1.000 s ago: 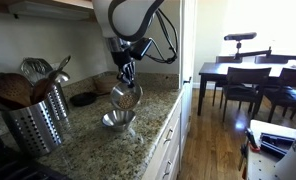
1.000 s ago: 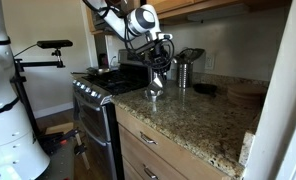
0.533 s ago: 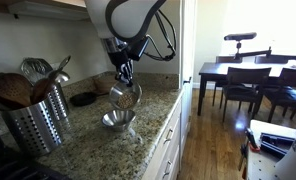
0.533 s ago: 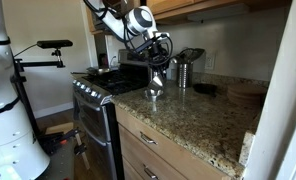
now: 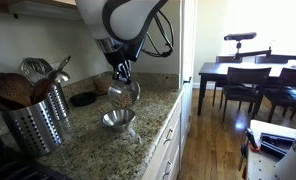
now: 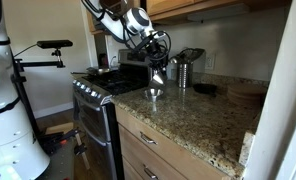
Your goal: Pour the contents in the bowl on the right into the bowl on the left
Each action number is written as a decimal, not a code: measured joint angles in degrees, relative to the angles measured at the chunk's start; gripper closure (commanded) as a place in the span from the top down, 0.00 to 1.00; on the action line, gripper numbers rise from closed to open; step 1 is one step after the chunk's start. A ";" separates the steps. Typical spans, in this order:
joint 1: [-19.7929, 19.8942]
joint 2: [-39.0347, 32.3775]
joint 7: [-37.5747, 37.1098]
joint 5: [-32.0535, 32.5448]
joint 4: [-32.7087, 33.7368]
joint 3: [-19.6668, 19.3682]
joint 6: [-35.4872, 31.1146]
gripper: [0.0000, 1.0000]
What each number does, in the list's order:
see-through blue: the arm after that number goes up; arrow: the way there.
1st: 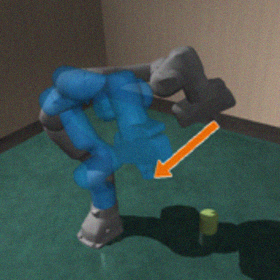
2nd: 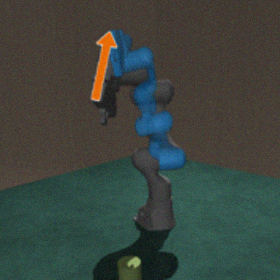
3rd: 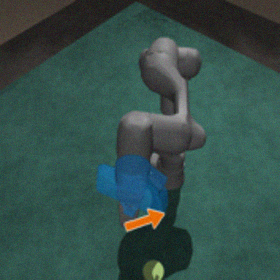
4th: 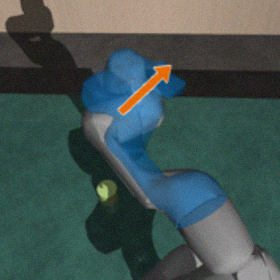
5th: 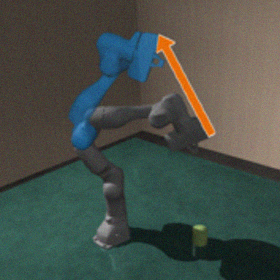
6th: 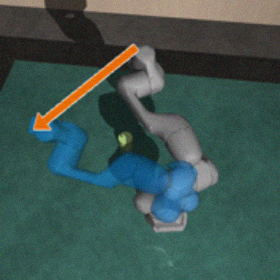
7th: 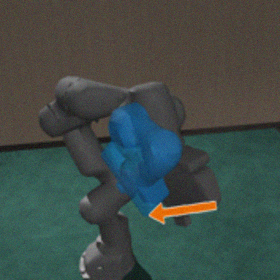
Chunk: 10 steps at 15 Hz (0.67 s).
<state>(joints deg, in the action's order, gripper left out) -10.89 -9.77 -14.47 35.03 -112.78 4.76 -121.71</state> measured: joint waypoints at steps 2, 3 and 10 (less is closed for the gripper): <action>-0.38 -0.11 -1.14 1.46 0.28 0.14 0.71 0.09; -0.49 -0.19 -1.86 2.20 0.42 0.31 1.13 0.09; -2.03 -2.51 -5.18 6.47 2.28 1.32 3.42 0.09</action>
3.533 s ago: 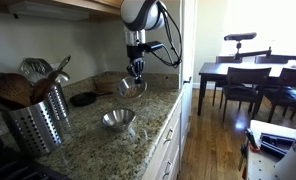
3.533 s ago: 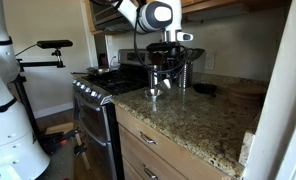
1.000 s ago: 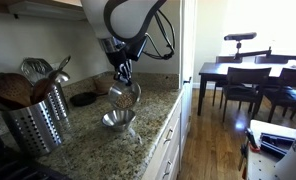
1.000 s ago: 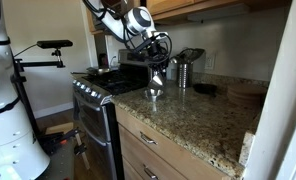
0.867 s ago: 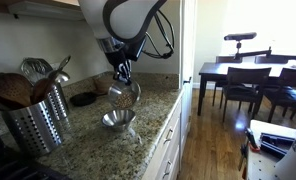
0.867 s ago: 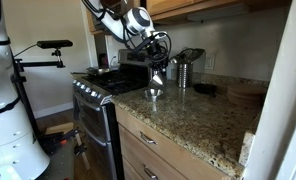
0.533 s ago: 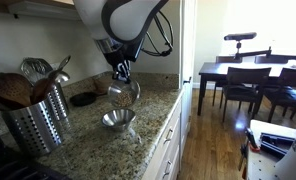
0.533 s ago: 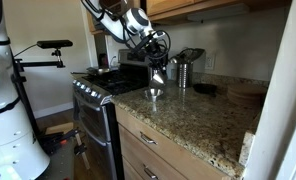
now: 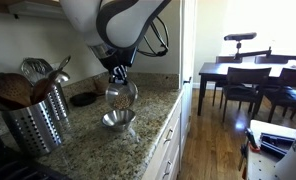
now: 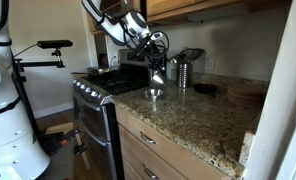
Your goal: Pour the contents in the bowl on the right into the bowl on the left
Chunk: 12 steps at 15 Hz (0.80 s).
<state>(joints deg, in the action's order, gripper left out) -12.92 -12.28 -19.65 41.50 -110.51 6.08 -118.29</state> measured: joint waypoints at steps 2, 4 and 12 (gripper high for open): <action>-0.67 -0.91 -1.40 1.72 0.75 0.16 0.61 0.09; -1.20 -1.68 -2.76 3.46 1.44 0.24 1.19 0.09; -2.41 -3.13 -8.19 8.14 2.07 0.35 4.04 0.09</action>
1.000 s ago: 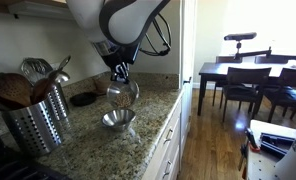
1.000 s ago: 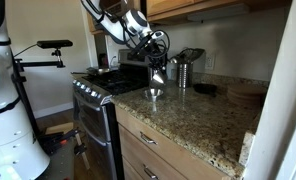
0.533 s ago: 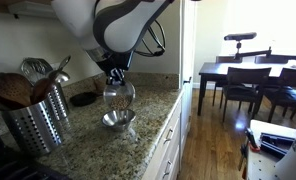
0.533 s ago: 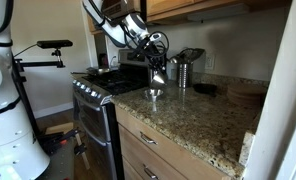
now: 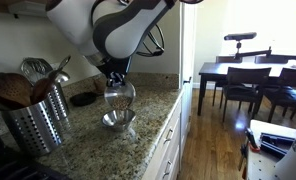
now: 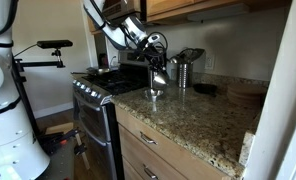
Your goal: Pour the contents in the bowl on the right into the bowl on the left
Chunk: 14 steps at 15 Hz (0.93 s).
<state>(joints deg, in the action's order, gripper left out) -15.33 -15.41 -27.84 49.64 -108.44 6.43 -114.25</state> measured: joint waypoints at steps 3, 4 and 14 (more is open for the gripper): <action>-0.75 -0.36 -3.16 2.43 -0.20 0.06 1.58 0.09; -1.05 -0.38 -4.13 3.10 -0.35 0.11 2.16 0.09; -2.32 -0.62 -7.57 5.49 -0.79 2.30 8.36 0.09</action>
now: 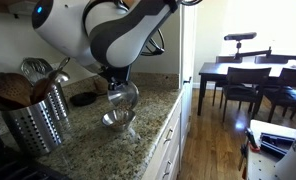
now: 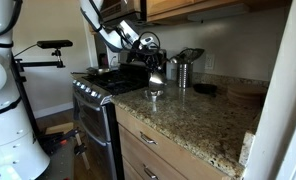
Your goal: Pour the contents in the bowl on the right into the bowl on the left
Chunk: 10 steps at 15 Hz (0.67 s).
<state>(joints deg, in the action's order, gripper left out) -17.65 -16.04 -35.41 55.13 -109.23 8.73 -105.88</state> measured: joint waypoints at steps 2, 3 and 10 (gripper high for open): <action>-0.34 0.00 -0.52 0.33 0.00 0.29 1.20 0.09; -0.44 -0.02 -0.76 0.55 0.00 0.50 1.74 0.09; -0.50 -1.37 -1.84 3.10 -0.02 0.77 3.51 0.09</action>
<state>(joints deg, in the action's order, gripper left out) -18.15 -17.40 -37.25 58.23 -109.25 9.50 -102.37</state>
